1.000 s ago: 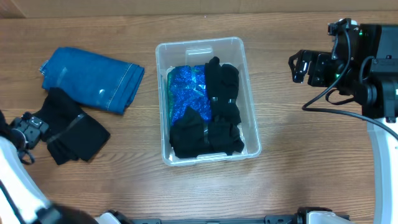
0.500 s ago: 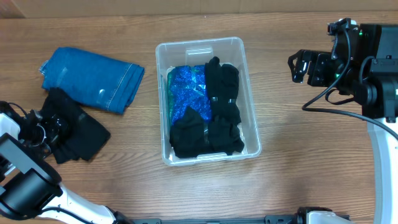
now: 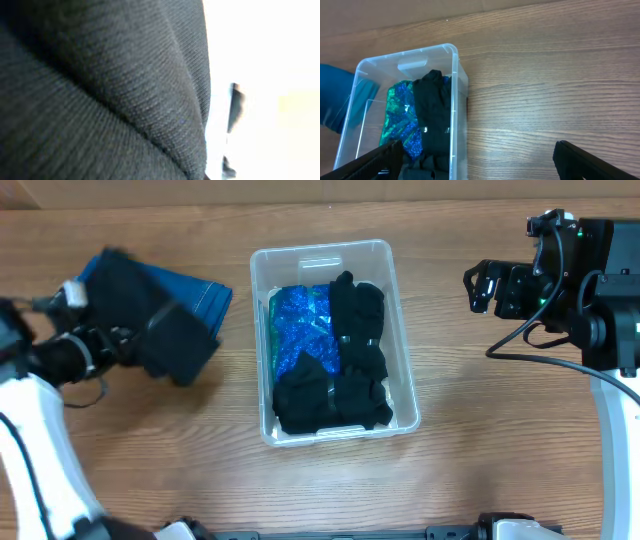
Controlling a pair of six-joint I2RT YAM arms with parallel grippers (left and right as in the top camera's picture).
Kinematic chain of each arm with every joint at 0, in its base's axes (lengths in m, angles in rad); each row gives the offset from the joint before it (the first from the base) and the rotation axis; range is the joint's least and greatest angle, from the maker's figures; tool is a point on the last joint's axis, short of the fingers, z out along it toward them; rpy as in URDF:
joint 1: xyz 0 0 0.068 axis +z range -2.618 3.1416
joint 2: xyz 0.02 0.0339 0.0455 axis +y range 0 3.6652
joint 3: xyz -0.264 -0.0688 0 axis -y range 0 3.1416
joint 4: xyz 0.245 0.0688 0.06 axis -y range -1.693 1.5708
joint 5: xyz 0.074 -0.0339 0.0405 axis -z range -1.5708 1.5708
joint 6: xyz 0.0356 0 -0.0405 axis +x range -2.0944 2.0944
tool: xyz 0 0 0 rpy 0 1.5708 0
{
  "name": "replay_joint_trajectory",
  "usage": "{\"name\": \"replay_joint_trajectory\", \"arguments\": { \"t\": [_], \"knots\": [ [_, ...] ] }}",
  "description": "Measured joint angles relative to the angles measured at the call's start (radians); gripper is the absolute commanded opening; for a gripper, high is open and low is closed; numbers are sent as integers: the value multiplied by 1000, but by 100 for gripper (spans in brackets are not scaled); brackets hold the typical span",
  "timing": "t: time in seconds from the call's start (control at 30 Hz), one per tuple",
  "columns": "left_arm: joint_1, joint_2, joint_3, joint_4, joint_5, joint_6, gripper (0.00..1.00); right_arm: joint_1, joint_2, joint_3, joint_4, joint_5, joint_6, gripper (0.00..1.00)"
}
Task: Pack container
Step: 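Reach the left gripper to the folded black garment and grasp it, then lower the black garment into the bin on top and release it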
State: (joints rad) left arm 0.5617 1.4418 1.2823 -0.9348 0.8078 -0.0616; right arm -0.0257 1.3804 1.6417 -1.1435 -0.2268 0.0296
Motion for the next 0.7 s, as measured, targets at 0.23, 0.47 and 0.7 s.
{"name": "replay_joint_trajectory", "arguments": {
  "t": [0.23, 0.47, 0.7],
  "knots": [
    [-591, -227, 0, 215, -22, -123, 4, 0, 0, 0, -1, 20, 0, 100],
    [-909, 54, 288, -234, -179, 66, 4, 0, 12, 0, -2, 34, 0, 100],
    [-923, 294, 687, -389, -313, 444, 4, 0, 33, 0, -5, 48, 0, 100]
  ]
}}
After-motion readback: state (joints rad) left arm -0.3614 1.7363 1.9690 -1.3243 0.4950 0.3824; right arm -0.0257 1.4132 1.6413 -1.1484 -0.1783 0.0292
